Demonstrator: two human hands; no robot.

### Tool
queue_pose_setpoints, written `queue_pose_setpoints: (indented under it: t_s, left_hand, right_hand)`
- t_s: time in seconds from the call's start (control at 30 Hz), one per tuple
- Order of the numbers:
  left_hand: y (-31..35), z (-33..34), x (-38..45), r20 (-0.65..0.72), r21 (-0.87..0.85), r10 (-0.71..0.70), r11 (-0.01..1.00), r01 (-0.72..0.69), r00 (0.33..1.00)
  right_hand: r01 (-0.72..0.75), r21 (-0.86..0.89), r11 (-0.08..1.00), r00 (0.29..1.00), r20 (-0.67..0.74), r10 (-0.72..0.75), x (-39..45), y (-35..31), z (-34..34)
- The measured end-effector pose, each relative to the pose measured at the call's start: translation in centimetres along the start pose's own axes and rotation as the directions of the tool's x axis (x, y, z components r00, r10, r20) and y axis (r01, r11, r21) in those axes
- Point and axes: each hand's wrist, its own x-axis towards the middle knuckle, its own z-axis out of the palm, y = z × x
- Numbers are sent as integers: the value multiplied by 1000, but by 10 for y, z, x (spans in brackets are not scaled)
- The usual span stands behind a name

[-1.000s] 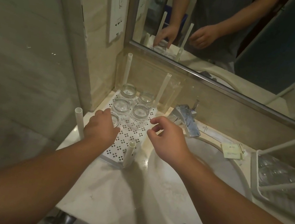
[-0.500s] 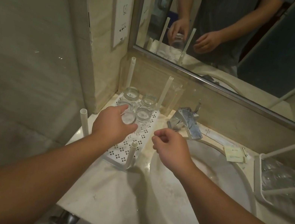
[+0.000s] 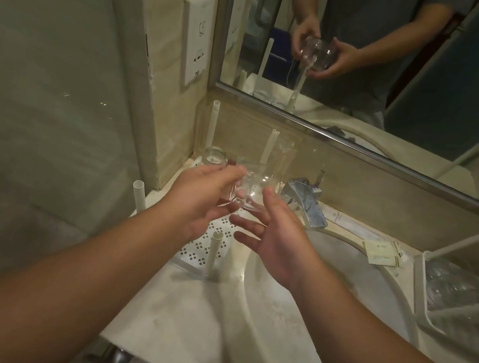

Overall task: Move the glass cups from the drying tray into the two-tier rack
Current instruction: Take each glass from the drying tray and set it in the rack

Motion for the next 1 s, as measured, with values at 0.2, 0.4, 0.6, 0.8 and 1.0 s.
queue_pose_setpoints:
  t_s: [0.2, 0.4, 0.6, 0.8, 1.0]
  left_hand:
    - [-6, 6, -13, 197, -176, -36, 982, 71, 980]
    - [-4, 17, -21, 230, -335, -106, 925, 181, 967]
    - [-6, 34, -30, 172, 33, -77, 997, 73, 982]
    - [-22, 59, -39, 137, 203, -14, 979, -15, 990]
    - [-42, 94, -51, 116, 215, 37, 975, -62, 993]
  right_hand:
    - [99, 39, 994, 995, -13, -99, -8, -7, -5]
    - [270, -26, 962, 955, -123, -271, -17, -18, -3]
    - [402, -384, 831, 844, -197, -499, -26, -20, -17]
    - [367, -558, 744, 805, -210, -555, -39, -20, -41]
    - [313, -653, 690, 788, -226, -572, -55, -20, -73]
